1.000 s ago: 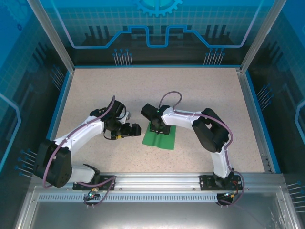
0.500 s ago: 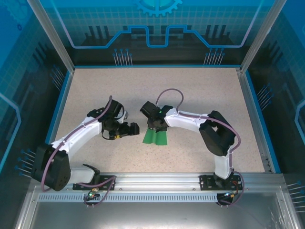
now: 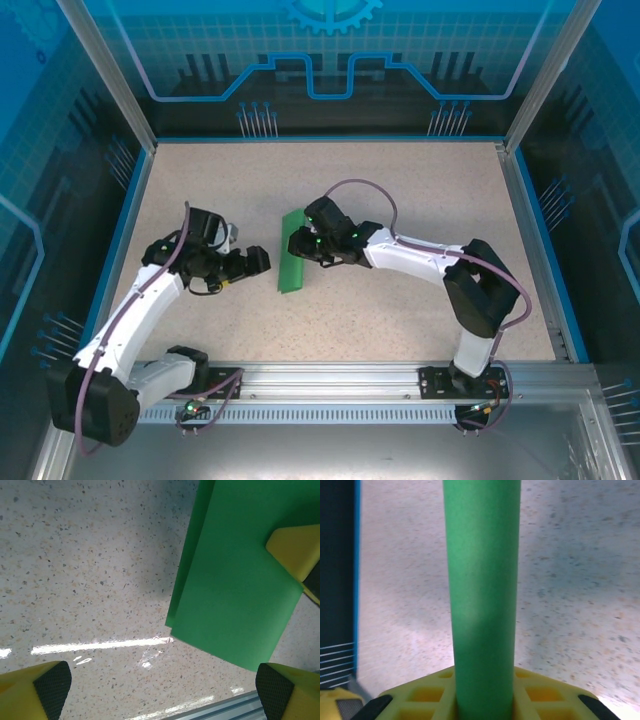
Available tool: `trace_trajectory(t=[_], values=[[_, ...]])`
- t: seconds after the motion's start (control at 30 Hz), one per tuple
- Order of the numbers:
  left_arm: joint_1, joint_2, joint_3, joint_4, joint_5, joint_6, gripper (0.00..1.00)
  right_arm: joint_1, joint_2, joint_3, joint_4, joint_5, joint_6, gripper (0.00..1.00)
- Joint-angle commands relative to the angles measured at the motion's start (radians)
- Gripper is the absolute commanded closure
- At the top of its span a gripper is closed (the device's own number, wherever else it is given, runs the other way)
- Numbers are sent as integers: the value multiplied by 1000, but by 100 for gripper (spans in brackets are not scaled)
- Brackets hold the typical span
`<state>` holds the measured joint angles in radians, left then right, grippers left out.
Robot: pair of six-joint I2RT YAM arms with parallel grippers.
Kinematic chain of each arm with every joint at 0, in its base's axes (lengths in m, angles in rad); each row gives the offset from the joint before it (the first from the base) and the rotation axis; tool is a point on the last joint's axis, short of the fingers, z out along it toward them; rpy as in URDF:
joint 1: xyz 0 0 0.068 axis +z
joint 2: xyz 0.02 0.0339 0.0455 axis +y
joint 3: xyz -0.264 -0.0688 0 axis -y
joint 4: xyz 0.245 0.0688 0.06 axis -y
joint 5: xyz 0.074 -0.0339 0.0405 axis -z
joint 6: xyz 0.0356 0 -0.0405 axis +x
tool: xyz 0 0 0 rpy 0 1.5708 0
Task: Fold a paper plane with a square sheet of paper (pick it up from the middle)
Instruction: Fold the square sheet of paper in half at the center of the table.
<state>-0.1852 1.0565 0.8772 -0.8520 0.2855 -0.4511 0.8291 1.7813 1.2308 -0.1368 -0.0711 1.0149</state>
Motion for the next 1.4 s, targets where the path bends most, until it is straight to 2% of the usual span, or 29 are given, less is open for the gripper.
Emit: trace_trajectory(t=[0.0, 0.13, 0.23, 0.6, 0.87, 1.17, 1.37], values=[[18, -9, 31, -5, 84, -39, 1, -48, -34, -107, 210, -198, -42, 74], [18, 19, -26, 107, 198, -91, 1, -92, -33, -200, 244, -278, -84, 74], [11, 48, -35, 166, 233, -117, 1, -124, -28, -267, 277, -332, -111, 74], [-119, 185, -73, 363, 196, -227, 2, -193, 2, -340, 230, -398, -240, 74], [-170, 277, -72, 477, 176, -277, 6, -226, 32, -389, 275, -409, -222, 73], [-200, 331, -95, 555, 140, -302, 17, -225, 62, -394, 294, -417, -221, 71], [-223, 362, -107, 586, 90, -310, 35, -223, 73, -382, 265, -424, -254, 70]])
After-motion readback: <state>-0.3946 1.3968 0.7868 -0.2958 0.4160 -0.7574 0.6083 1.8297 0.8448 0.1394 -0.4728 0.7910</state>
